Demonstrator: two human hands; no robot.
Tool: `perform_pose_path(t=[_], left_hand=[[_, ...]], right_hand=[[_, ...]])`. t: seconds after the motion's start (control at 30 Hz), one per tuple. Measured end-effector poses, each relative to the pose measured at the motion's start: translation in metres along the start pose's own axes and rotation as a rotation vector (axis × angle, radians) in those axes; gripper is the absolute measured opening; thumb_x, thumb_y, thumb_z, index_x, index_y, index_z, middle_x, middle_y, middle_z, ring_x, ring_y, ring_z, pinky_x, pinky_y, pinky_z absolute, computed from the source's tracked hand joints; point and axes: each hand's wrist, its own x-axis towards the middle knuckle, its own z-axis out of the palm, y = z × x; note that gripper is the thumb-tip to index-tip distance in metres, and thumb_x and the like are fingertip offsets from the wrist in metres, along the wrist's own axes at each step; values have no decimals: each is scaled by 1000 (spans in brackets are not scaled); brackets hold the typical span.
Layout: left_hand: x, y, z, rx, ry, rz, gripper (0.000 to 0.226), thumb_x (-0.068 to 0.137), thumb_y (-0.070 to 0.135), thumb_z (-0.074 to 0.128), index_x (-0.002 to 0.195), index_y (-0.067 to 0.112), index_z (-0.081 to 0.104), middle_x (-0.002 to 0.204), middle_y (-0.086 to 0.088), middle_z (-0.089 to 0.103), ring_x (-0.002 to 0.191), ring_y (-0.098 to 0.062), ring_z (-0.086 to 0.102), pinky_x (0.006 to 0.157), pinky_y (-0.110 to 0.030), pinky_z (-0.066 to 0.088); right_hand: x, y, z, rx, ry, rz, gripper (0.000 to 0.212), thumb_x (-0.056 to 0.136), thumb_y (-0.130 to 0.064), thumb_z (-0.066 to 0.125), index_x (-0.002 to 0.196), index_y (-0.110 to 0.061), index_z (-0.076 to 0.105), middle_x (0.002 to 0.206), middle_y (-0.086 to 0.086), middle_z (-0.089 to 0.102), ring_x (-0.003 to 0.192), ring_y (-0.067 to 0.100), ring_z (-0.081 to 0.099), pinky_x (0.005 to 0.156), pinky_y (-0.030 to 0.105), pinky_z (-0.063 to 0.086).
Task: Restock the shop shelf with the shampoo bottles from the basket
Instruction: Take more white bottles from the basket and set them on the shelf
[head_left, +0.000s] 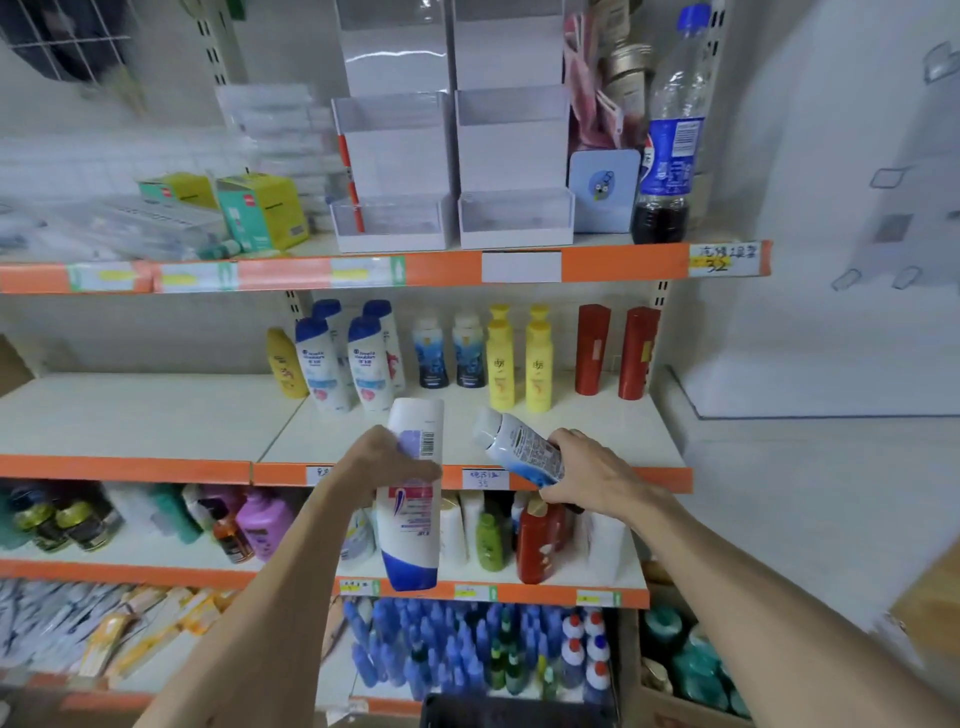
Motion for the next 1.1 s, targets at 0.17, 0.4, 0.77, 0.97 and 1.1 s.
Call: perform_pose_path(t=[0.17, 0.4, 0.77, 0.97, 1.1], left_hand=[[26, -18, -24, -23, -16, 15, 42, 69, 39, 80, 96, 13, 60, 81, -4, 67, 68, -15, 66, 51, -25, 49], [95, -68, -74, -178, -60, 21, 42, 68, 33, 83, 98, 11, 63, 89, -8, 71, 74, -20, 69, 68, -33, 57], [193, -107, -111, -310, -74, 169, 45, 70, 27, 83, 106, 10, 64, 99, -7, 72, 84, -20, 71, 78, -40, 59], [227, -105, -108, -310, -12, 288, 54, 68, 24, 84, 114, 13, 58, 103, -5, 70, 89, -18, 69, 73, -33, 59], [248, -108, -111, -312, -1, 318, 60, 64, 30, 86, 115, 17, 57, 103, -1, 71, 89, -17, 70, 77, -43, 60]], right_hand=[[30, -29, 15, 6, -7, 7, 57, 71, -38, 77, 118, -17, 51, 114, 4, 56, 102, 24, 58, 85, 41, 50], [89, -86, 57, 26, 16, 86, 58, 72, -35, 78, 119, -16, 51, 113, 4, 56, 99, 24, 59, 85, 42, 50], [167, -130, 108, 166, 169, 215, 55, 71, -34, 80, 115, -15, 52, 111, 4, 56, 94, 24, 60, 80, 43, 53], [205, -127, 124, 330, 273, 318, 59, 71, -32, 80, 120, -15, 52, 114, 4, 60, 93, 25, 62, 79, 39, 54], [228, -125, 137, 420, 322, 367, 57, 70, -30, 81, 116, -14, 53, 113, 6, 60, 92, 25, 63, 80, 42, 56]])
